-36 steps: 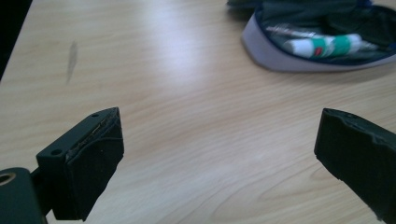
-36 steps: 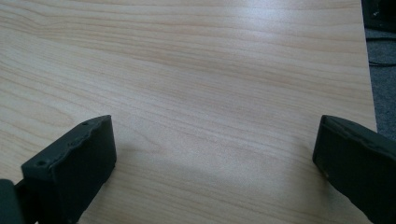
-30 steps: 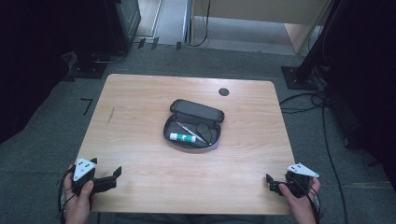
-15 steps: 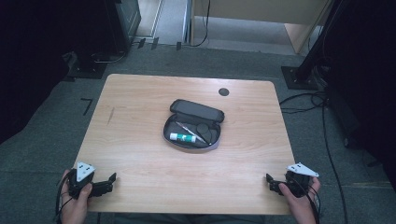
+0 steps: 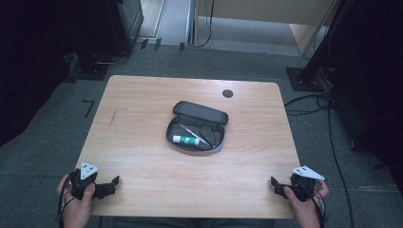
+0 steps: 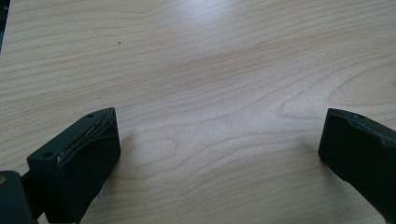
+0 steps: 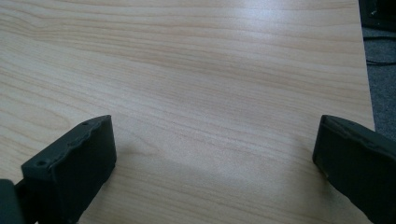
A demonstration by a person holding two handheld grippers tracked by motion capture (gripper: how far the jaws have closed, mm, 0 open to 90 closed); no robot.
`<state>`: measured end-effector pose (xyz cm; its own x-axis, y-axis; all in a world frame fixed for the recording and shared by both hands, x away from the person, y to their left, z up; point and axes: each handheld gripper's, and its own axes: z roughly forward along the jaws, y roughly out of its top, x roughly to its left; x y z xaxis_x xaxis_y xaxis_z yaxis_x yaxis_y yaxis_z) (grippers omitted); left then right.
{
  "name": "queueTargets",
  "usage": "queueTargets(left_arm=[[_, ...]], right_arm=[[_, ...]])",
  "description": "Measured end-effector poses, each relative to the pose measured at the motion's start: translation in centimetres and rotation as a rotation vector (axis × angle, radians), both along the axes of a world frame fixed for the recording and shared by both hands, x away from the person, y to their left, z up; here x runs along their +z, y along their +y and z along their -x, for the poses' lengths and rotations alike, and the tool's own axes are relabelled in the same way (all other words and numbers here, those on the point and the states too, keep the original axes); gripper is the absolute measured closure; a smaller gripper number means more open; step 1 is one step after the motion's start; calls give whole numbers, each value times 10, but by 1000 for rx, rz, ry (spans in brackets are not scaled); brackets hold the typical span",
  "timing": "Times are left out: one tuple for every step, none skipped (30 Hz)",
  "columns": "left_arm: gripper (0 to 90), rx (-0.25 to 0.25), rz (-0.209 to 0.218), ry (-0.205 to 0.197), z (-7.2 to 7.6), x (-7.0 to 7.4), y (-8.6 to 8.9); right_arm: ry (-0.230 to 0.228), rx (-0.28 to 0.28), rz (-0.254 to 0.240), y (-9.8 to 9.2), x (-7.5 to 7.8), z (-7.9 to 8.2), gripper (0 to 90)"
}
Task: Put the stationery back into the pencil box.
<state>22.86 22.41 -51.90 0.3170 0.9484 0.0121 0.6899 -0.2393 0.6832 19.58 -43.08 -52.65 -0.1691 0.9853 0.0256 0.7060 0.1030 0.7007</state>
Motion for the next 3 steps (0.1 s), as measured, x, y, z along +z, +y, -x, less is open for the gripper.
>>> queueTargets(left_arm=[[0, 5, -1, 0, -2, 0, -1], [0, 12, 2, -2, -3, 0, -2], [0, 19, 0, -1, -4, 0, -3]], right_arm=[[0, -2, 0, 0, 0, 0, 0], [0, -6, 0, 1, 0, 0, 0], [-1, -9, 0, 1, 0, 0, 0]])
